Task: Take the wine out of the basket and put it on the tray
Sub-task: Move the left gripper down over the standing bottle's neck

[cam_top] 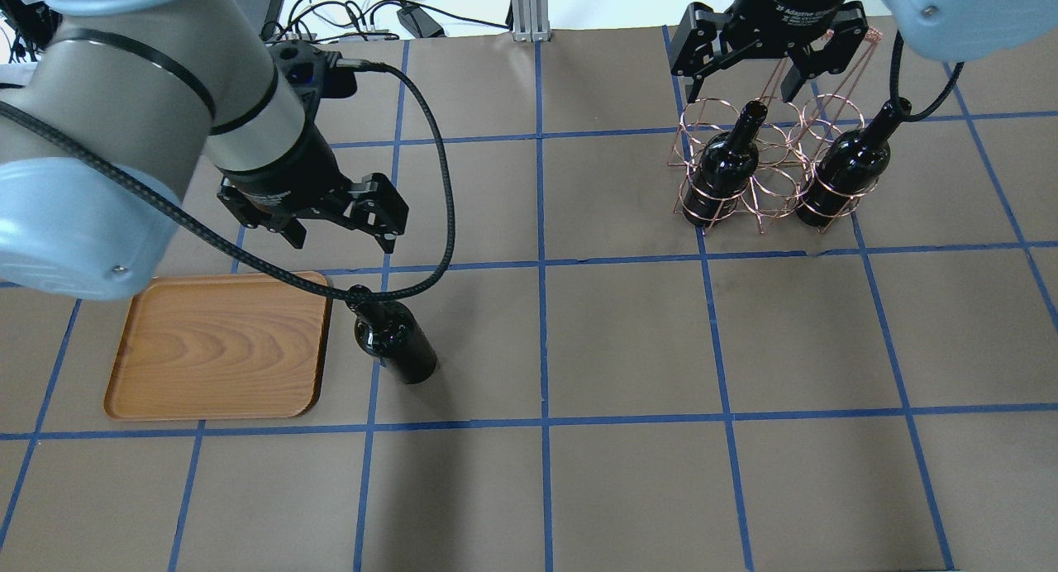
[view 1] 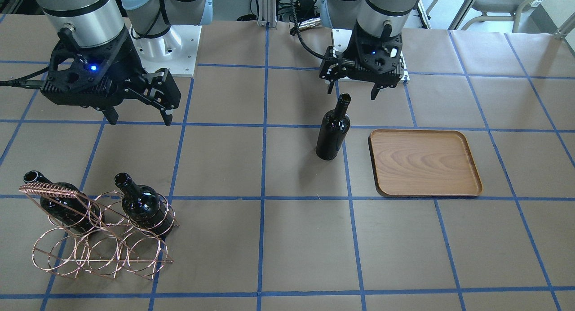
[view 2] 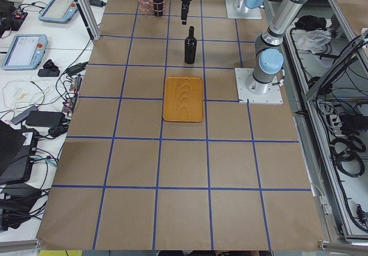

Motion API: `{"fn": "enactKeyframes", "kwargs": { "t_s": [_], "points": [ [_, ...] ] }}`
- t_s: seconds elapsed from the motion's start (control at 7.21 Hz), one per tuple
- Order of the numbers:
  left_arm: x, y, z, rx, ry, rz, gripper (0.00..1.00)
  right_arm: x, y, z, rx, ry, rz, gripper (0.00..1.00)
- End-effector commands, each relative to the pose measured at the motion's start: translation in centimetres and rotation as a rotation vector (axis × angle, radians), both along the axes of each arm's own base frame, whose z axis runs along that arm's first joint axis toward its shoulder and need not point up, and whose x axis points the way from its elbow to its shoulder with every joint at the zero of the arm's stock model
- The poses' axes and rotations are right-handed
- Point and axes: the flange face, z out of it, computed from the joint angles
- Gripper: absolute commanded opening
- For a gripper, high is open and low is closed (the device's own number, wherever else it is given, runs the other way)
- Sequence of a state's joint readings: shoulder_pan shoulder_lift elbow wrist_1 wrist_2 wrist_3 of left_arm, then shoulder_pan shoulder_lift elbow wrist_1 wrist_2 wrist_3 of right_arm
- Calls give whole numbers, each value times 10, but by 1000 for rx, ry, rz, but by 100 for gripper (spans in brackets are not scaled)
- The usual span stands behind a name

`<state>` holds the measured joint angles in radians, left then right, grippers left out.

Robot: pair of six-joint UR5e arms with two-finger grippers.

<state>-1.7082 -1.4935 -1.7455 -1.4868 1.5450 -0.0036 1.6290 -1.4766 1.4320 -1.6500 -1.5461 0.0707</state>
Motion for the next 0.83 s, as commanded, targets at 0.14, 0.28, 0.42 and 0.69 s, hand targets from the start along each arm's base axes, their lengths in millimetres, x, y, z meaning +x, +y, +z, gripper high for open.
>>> {"fn": "enactKeyframes", "kwargs": {
  "t_s": [0.14,0.28,0.42,0.69],
  "points": [
    [-8,11,-49,85,-37,-93,98,1,0,0,-11,8,41,100],
    [-8,8,-58,103,-41,-109,98,0,1,-1,-4,9,50,100],
    [-7,7,-58,106,-41,-149,98,-1,1,4,-7,11,62,100],
    [4,-2,-71,142,-44,-144,77,-5,1,6,-11,44,64,100]
  ]
}}
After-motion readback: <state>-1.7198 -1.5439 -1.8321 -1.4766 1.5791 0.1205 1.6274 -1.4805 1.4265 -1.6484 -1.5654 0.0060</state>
